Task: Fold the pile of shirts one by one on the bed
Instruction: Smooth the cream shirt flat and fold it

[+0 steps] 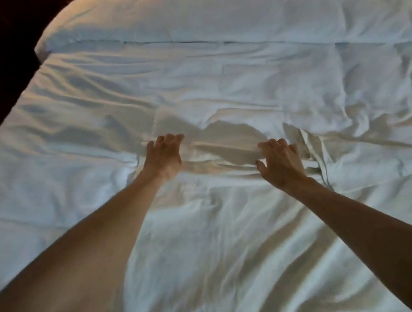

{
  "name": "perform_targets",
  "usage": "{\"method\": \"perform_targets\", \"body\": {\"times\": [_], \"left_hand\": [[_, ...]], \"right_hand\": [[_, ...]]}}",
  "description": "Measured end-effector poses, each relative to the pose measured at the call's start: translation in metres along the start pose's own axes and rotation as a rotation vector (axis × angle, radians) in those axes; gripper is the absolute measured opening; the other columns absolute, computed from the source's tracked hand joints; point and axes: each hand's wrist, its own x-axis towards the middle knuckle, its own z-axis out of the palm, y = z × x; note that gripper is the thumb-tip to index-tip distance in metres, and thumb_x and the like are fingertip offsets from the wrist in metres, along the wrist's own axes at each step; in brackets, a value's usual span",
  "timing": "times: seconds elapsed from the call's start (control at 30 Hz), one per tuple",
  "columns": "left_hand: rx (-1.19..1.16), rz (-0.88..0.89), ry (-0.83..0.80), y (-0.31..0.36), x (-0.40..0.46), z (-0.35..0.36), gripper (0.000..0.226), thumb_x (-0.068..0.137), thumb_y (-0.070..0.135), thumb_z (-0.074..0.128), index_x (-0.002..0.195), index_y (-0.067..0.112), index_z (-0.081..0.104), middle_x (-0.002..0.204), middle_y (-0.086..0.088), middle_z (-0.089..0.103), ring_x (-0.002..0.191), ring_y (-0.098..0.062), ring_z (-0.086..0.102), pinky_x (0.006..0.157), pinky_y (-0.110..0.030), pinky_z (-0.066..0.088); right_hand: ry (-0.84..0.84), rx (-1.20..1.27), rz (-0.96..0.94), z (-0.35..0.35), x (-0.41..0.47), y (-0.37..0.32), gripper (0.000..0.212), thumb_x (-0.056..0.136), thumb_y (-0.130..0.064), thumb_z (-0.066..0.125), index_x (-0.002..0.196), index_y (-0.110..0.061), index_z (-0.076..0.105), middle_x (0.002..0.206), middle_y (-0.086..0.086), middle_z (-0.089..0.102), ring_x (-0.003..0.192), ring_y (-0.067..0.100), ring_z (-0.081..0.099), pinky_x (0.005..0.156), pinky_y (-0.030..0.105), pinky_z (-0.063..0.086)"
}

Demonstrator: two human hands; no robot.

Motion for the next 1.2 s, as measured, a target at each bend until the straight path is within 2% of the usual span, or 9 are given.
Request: {"method": "perform_targets", "body": {"times": [0.07, 0.17, 0.27, 0.37, 0.6, 0.7, 0.83, 0.97, 1.2], "left_hand": [[0.056, 0.013, -0.074, -0.003, 0.015, -0.005, 0.029, 0.095, 0.024, 0.054, 0.123, 0.02, 0.061, 0.127, -0.008, 0.06, 0.122, -0.03, 0.052, 0.101, -0.041, 0.035], [-0.129, -0.098, 0.239, -0.006, 0.031, -0.011, 0.02, 0.094, 0.009, 0.05, 0.1, 0.013, 0.069, 0.104, -0.014, 0.066, 0.105, -0.038, 0.058, 0.09, -0.043, 0.041], [-0.138, -0.189, 0.278, 0.017, 0.033, 0.001, 0.023, 0.092, 0.011, 0.057, 0.113, 0.011, 0.067, 0.116, -0.017, 0.063, 0.112, -0.038, 0.054, 0.101, -0.048, 0.035], [-0.258, 0.025, 0.299, 0.066, 0.014, 0.024, 0.035, 0.087, 0.022, 0.057, 0.119, 0.011, 0.064, 0.117, -0.013, 0.063, 0.11, -0.037, 0.057, 0.1, -0.053, 0.038], [-0.342, 0.324, 0.218, 0.2, 0.0, 0.054, 0.041, 0.087, 0.033, 0.047, 0.122, 0.02, 0.062, 0.118, 0.0, 0.062, 0.116, -0.025, 0.056, 0.113, -0.059, 0.025], [-0.32, 0.348, 0.144, 0.235, 0.008, 0.056, 0.03, 0.082, 0.025, 0.061, 0.112, 0.021, 0.068, 0.11, -0.001, 0.065, 0.11, -0.027, 0.057, 0.11, -0.058, 0.029], [-0.236, 0.333, 0.195, 0.252, 0.017, 0.061, 0.018, 0.077, 0.024, 0.059, 0.09, 0.023, 0.072, 0.089, 0.0, 0.066, 0.094, -0.032, 0.059, 0.087, -0.049, 0.043], [-0.229, 0.293, 0.254, 0.257, 0.02, 0.073, 0.006, 0.081, 0.025, 0.062, 0.085, 0.024, 0.067, 0.089, 0.004, 0.063, 0.095, -0.03, 0.058, 0.088, -0.048, 0.038], [-0.186, 0.235, 0.233, 0.265, 0.026, 0.073, 0.022, 0.082, 0.035, 0.057, 0.099, 0.024, 0.066, 0.094, 0.001, 0.066, 0.098, -0.031, 0.056, 0.088, -0.049, 0.037]], "right_hand": [[0.035, 0.048, -0.016, -0.007, 0.011, 0.008, 0.023, 0.093, -0.023, 0.053, 0.108, -0.013, 0.067, 0.11, 0.009, 0.065, 0.104, 0.033, 0.059, 0.09, 0.042, 0.039], [0.157, 0.245, -0.081, -0.006, 0.012, 0.027, 0.022, 0.092, -0.023, 0.057, 0.108, -0.014, 0.069, 0.108, 0.007, 0.064, 0.103, 0.031, 0.059, 0.089, 0.043, 0.042], [0.192, 0.249, -0.137, -0.003, -0.006, 0.069, 0.051, 0.084, -0.047, 0.055, 0.128, -0.021, 0.056, 0.128, 0.003, 0.053, 0.124, 0.028, 0.049, 0.107, 0.052, 0.033], [0.216, 0.159, -0.041, -0.009, -0.025, 0.126, 0.068, 0.077, -0.058, 0.058, 0.136, -0.025, 0.047, 0.144, 0.003, 0.04, 0.137, 0.026, 0.036, 0.112, 0.062, 0.024], [-0.198, 0.118, -0.113, -0.028, -0.05, 0.208, 0.129, 0.051, -0.1, 0.046, 0.156, -0.035, 0.01, 0.164, 0.0, 0.012, 0.15, 0.023, 0.014, 0.119, 0.05, 0.016], [-0.133, 0.109, -0.001, -0.03, -0.054, 0.226, 0.12, 0.059, -0.079, 0.069, 0.155, -0.035, 0.013, 0.156, 0.0, 0.031, 0.139, 0.023, 0.033, 0.111, 0.049, 0.028], [-0.033, 0.428, 0.159, -0.051, -0.039, 0.245, 0.054, 0.075, -0.036, 0.083, 0.124, -0.02, 0.068, 0.106, 0.0, 0.07, 0.101, 0.02, 0.065, 0.089, 0.024, 0.049], [0.007, 0.445, 0.085, -0.079, -0.02, 0.259, 0.022, 0.086, -0.022, 0.076, 0.104, -0.011, 0.078, 0.097, 0.007, 0.076, 0.089, 0.013, 0.067, 0.071, 0.005, 0.04], [0.406, 0.151, 0.617, -0.057, 0.0, 0.264, 0.036, 0.098, -0.035, 0.052, 0.131, -0.026, 0.062, 0.138, 0.003, 0.056, 0.124, 0.029, 0.047, 0.096, 0.041, 0.037]]}}
